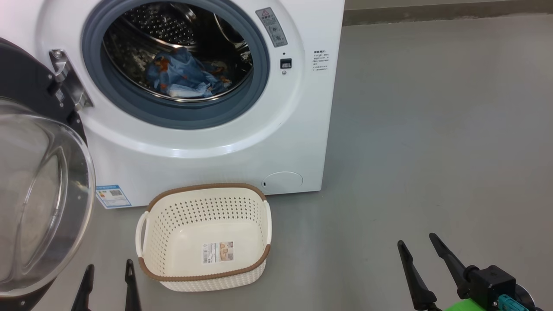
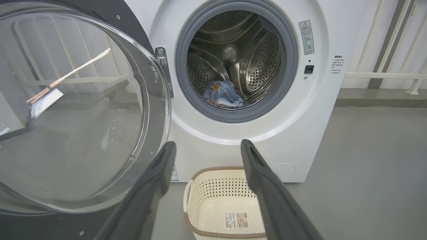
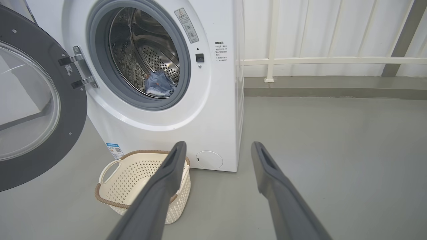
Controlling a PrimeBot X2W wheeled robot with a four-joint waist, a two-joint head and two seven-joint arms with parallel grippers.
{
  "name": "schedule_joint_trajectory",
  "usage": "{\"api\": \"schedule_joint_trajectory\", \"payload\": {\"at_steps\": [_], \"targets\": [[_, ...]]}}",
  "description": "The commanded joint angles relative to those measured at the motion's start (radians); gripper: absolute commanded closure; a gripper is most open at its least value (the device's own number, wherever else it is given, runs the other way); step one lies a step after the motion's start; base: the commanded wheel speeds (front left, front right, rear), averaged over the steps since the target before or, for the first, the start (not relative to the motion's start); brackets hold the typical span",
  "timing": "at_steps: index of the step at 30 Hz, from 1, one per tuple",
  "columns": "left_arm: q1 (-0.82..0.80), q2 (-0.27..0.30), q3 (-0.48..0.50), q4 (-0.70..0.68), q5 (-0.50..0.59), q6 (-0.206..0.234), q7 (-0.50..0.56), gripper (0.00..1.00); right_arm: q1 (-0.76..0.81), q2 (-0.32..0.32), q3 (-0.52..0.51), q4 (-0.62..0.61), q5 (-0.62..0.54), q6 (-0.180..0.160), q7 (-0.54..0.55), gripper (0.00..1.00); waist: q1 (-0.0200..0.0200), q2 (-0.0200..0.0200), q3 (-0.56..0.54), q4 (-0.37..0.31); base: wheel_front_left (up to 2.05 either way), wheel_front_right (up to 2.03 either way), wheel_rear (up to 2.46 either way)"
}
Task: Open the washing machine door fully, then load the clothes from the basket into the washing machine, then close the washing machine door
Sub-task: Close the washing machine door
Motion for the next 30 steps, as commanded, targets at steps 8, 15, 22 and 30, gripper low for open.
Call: {"api": "schedule_joint_trajectory", "payload": {"at_steps": [8,15,22,30], "targets": [[-0.044,0.027,0.037,-0.016,0.004,0.005,-0.003,0.00,-0.023,-0.005,0.018,-0.023,-0.001,0.003,-0.010,0.00,0.0000,0.0000,-0.002,0.011,0.00,0.00,0.00],[-0.048,0.026,0.028,-0.014,0.005,0.005,0.000,0.00,-0.015,-0.005,0.013,-0.028,0.000,0.003,-0.013,0.00,0.0000,0.0000,-0.004,0.052,0.00,0.00,0.00],[-0.040,0.015,0.028,-0.010,0.003,0.012,-0.007,0.00,-0.016,-0.005,0.018,-0.042,-0.011,0.003,-0.003,0.00,0.0000,0.0000,-0.001,0.151,0.00,0.00,0.00],[-0.034,0.010,0.031,-0.010,-0.002,0.011,-0.012,0.00,-0.023,-0.005,0.019,-0.057,-0.021,0.003,0.004,0.00,0.0000,0.0000,0.011,0.283,0.00,0.00,0.00]]}}
